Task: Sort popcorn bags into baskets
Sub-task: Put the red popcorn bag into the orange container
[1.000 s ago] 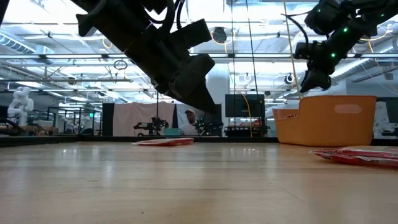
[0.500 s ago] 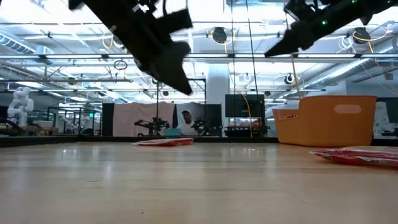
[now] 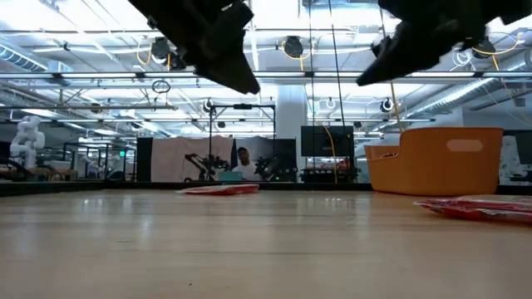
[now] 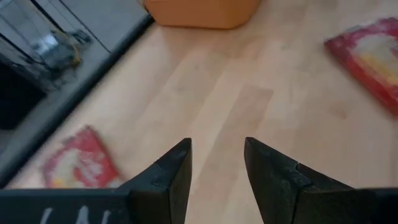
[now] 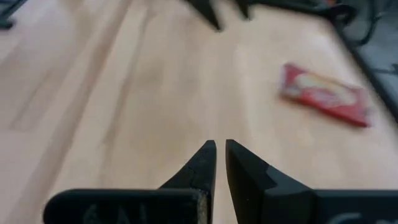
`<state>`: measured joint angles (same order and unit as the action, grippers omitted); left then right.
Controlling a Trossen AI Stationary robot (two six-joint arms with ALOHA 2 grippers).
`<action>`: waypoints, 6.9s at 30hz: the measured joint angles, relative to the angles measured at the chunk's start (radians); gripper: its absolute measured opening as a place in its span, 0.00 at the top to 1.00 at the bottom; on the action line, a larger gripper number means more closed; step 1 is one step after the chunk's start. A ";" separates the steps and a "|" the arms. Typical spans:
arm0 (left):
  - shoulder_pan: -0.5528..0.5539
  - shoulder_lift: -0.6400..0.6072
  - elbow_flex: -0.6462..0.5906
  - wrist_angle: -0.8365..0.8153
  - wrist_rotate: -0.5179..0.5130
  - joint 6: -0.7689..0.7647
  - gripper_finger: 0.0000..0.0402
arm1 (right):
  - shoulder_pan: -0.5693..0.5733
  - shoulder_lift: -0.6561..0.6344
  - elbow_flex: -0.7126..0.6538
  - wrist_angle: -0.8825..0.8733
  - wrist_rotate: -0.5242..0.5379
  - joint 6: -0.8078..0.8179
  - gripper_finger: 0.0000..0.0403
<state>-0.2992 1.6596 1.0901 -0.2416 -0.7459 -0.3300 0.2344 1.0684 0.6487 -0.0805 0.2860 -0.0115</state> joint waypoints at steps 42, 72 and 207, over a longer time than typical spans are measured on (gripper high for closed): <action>-0.258 0.076 -0.001 0.469 0.064 0.032 0.62 | 0.767 0.536 0.148 -0.472 0.269 0.882 0.82; -0.148 0.234 -0.001 0.617 0.062 0.086 0.62 | 0.641 0.603 0.171 -0.514 0.315 0.705 0.68; -0.006 0.481 0.319 0.065 0.261 1.086 0.45 | 0.471 0.316 -0.056 -0.380 0.124 1.110 1.00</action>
<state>-0.3051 2.1407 1.4086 -0.1766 -0.4850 0.7559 0.7058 1.3846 0.5930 -0.4606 0.4097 1.0988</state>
